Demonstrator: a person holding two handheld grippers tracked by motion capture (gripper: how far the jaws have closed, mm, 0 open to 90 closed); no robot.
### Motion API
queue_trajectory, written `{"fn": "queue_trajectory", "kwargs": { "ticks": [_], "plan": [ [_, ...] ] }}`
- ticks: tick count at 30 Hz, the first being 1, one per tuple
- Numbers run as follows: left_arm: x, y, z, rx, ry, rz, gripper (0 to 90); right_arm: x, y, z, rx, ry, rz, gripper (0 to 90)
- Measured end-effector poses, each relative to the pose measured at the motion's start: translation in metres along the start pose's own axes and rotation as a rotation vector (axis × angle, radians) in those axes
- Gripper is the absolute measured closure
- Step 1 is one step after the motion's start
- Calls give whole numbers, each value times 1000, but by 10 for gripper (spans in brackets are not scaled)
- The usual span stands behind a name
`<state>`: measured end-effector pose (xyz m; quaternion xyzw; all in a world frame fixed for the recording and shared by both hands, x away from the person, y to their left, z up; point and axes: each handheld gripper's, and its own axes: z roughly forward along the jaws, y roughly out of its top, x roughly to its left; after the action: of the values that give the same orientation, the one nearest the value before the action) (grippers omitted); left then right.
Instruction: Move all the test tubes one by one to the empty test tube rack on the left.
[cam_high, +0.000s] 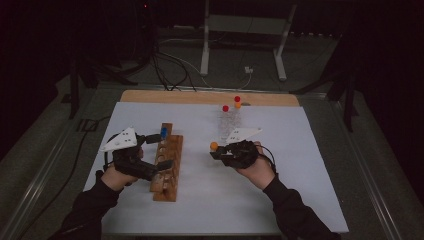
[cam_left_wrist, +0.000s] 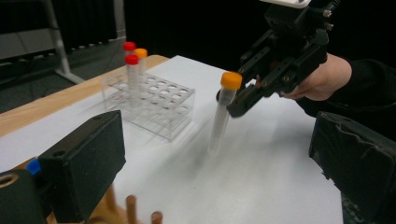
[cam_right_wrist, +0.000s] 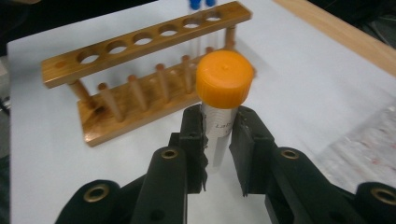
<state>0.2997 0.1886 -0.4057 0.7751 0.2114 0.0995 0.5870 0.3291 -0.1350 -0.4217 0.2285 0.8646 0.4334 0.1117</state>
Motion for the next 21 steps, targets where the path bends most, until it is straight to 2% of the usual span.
{"fn": "queue_trajectory", "kwargs": {
  "ticks": [4, 8, 13, 21],
  "plan": [
    [-3, 4, 12, 2, -25, 13, 87, 7, 1, 4, 7, 25, -10, 746],
    [-6, 8, 24, 11, -46, 25, 165, 12, 2, 6, 12, 38, -16, 746],
    [-8, 11, 40, 23, -74, 24, 233, 14, 3, 6, 12, 53, -20, 746],
    [-10, 10, 62, 39, -93, 30, 373, 16, 5, 6, 13, 56, -27, 746]
  ]
}}
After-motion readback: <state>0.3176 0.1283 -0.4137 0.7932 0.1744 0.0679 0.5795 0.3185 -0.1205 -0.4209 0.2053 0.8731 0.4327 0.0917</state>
